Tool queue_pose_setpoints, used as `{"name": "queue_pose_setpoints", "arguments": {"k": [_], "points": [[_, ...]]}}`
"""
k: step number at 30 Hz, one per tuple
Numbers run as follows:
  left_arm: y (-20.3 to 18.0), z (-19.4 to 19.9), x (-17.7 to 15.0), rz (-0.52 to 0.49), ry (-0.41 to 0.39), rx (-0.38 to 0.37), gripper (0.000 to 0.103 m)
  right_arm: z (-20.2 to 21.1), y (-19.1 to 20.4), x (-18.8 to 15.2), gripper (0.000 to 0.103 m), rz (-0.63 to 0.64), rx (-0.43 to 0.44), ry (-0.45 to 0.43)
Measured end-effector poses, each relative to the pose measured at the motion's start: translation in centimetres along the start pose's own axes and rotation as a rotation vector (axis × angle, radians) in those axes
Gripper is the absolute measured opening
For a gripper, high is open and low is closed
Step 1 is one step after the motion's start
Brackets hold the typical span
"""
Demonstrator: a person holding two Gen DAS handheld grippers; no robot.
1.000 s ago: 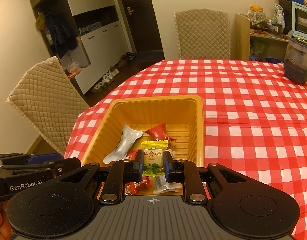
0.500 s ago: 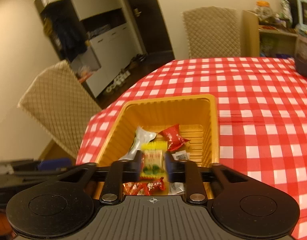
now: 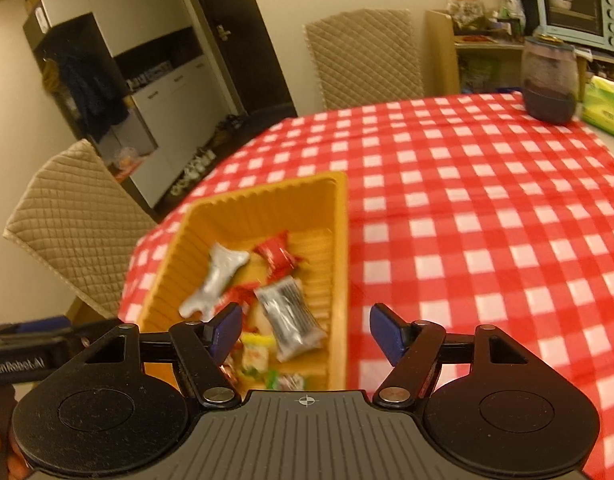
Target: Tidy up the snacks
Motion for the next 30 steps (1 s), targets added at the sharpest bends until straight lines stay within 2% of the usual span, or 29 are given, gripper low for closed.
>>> {"name": "queue_pose_setpoints", "arguments": {"k": [9, 15, 30], "points": [[-1.1, 1.9, -1.6, 0.0, 0.0, 0.018, 0.102, 2.7, 0.4, -2.1, 0.085, 0.076, -0.03, 0.019], [-2.3, 3.4, -2.4, -0.021, 0.005, 0.016, 0.102, 4.7, 0.2, -3.2, 0.088, 0.101, -0.061, 0.024], [-4.5, 7.0, -4.3, 0.001, 0.014, 0.011, 0.102, 9.6, -0.8, -4.4, 0.09, 0.136, -0.117, -0.002]]}}
Point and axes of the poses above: each gripper's, at about its wrist camera, not at the fingertips, and z roughly against the way its jaws point, y to its left, x to its top, the point moved 4 cm from there along -z, roughly the way its jaws point, and after that the axes turned 5 degrees about -x, right-handed, at the moved point
